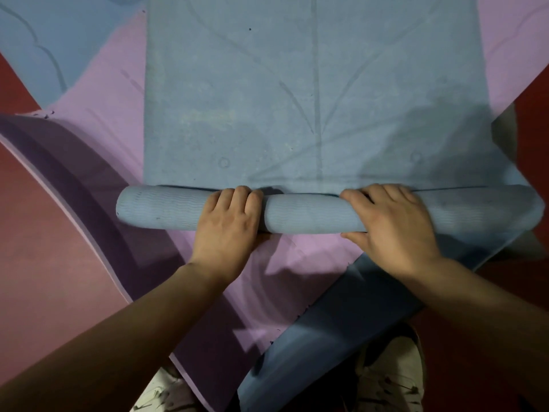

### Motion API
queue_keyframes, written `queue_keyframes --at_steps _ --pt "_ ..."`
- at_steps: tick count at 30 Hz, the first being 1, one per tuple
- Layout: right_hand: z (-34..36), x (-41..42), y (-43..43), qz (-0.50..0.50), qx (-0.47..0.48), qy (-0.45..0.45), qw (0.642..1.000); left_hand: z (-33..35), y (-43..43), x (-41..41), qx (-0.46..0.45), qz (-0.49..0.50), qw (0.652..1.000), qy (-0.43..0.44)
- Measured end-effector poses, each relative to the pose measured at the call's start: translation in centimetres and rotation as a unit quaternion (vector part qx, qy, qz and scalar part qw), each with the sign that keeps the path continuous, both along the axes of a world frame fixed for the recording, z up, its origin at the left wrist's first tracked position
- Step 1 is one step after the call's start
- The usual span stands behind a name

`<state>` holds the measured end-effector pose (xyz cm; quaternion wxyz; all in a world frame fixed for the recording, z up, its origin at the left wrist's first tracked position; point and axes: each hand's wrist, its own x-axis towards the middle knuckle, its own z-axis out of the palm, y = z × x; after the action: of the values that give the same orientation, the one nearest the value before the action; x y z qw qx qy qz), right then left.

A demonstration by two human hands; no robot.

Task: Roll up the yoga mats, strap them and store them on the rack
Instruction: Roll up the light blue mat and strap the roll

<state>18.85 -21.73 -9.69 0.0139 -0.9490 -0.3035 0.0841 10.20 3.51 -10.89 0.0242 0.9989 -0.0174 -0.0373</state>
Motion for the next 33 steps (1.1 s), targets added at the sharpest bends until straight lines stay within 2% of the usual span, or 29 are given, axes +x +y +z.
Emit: queue_keyframes --at_steps 9,14,22,33 --pt "0.5 -3.6 -1.1 0.038 -0.042 0.069 0.996 -0.3 -0.4 -5.8 -0.061 -0.005 0.998 -0.016" --pt "0.3 -1.4 -0.9 0.067 -0.057 0.168 0.982 -1.4 -0.1 -5.2 -0.085 0.001 0.996 -0.029" --pt "-1.0 -2.3 -2.5 0.058 0.075 0.090 0.991 -0.7 0.3 -5.1 -0.137 -0.011 0.989 -0.057" --pt "0.0 -1.5 -1.8 0.034 0.072 0.108 0.991 -0.3 0.8 -3.5 -0.123 0.015 0.991 -0.052"
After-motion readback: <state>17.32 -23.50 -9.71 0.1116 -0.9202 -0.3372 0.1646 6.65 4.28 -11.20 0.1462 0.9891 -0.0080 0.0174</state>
